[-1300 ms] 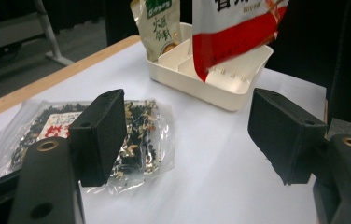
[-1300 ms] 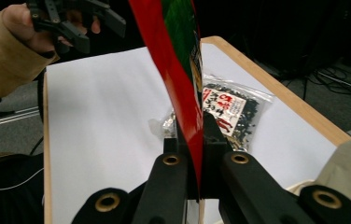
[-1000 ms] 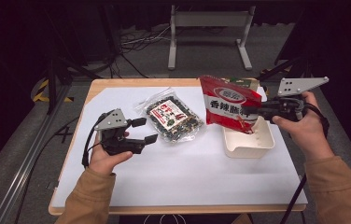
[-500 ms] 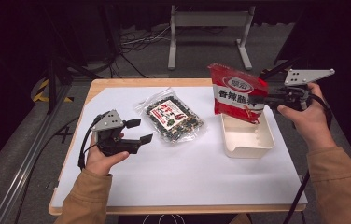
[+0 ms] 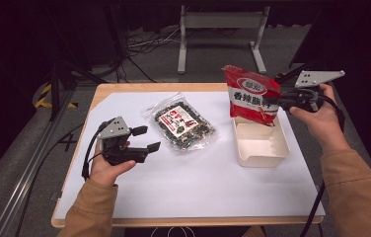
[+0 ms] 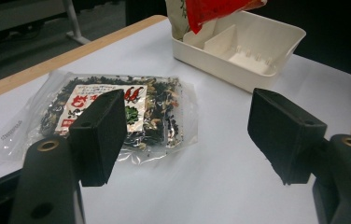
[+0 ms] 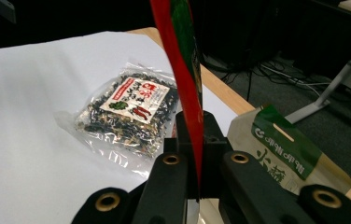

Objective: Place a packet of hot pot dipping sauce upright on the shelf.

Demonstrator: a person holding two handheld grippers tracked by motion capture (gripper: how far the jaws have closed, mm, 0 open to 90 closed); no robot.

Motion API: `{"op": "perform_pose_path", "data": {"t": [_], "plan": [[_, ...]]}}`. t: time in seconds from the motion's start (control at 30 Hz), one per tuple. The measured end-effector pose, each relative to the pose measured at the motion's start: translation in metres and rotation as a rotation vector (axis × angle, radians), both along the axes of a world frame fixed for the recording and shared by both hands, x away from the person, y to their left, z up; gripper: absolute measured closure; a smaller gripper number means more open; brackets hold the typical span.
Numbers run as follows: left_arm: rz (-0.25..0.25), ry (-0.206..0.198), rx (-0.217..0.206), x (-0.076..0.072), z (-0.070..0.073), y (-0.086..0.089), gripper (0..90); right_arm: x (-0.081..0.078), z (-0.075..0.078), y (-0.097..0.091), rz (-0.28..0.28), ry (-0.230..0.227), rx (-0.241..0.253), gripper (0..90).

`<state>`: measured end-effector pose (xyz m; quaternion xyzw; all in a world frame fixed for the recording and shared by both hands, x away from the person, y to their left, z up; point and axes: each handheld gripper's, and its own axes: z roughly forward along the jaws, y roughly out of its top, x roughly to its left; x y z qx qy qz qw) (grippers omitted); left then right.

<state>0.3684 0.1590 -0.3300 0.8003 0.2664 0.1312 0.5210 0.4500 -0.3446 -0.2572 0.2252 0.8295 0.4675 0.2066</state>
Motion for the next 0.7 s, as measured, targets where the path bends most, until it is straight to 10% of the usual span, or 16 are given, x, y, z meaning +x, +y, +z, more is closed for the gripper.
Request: {"op": "perform_pose_path", "data": {"t": [0.7], "plan": [[0.002,0.007,-0.003,0.000,-0.001,0.000,29.2,0.030,-0.027,-0.008,-0.050,0.066,-0.052,89.1]]}}
